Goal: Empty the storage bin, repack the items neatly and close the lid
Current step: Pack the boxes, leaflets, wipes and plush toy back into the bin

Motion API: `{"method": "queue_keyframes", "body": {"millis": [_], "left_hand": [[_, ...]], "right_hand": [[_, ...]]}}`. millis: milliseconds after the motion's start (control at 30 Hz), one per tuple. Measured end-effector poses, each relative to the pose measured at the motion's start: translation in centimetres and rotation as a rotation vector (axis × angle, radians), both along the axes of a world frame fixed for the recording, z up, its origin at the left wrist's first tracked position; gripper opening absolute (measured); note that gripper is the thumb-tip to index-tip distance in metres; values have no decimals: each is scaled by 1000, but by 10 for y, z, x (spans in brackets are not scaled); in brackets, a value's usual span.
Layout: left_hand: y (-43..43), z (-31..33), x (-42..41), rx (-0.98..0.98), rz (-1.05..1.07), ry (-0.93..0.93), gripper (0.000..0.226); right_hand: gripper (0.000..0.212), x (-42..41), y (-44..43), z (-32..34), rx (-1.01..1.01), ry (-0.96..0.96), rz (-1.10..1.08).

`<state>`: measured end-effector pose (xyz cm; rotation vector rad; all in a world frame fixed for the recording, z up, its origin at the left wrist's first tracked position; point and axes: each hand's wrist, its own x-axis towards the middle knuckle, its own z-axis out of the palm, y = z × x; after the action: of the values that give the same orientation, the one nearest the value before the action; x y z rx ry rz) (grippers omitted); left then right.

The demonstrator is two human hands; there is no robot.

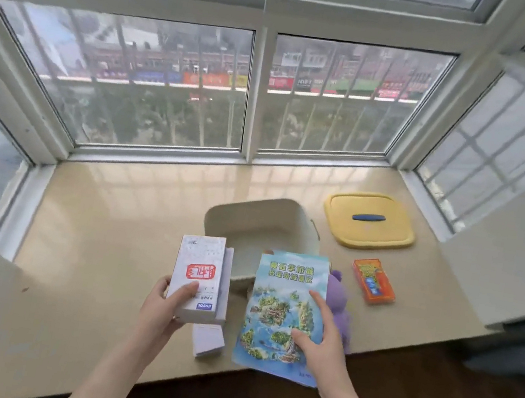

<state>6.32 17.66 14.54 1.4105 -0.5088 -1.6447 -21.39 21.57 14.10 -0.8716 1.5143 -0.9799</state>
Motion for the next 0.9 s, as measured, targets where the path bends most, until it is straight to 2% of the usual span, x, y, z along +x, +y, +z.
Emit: {"method": "queue_keyframes", "body": {"millis": [67,200,300,633,900], "left_hand": [[-1,-6,-28,19,26,45,41],[-3,-8,-61,49,77,97,70],[-8,-12,-70,60,133,105,79],[-53,-36,-43,95,273,88,63],[-101,-77,-1,98,343,64,58]], "right_hand": [[73,-32,-8,0,16,15,38],[81,-81,-34,-8,44,37,104],[81,-94,-56,-12,13,46,142],[72,-50,-139,-28,68,-1,157],[76,-3,-226,-87,128,-9,264]]}}
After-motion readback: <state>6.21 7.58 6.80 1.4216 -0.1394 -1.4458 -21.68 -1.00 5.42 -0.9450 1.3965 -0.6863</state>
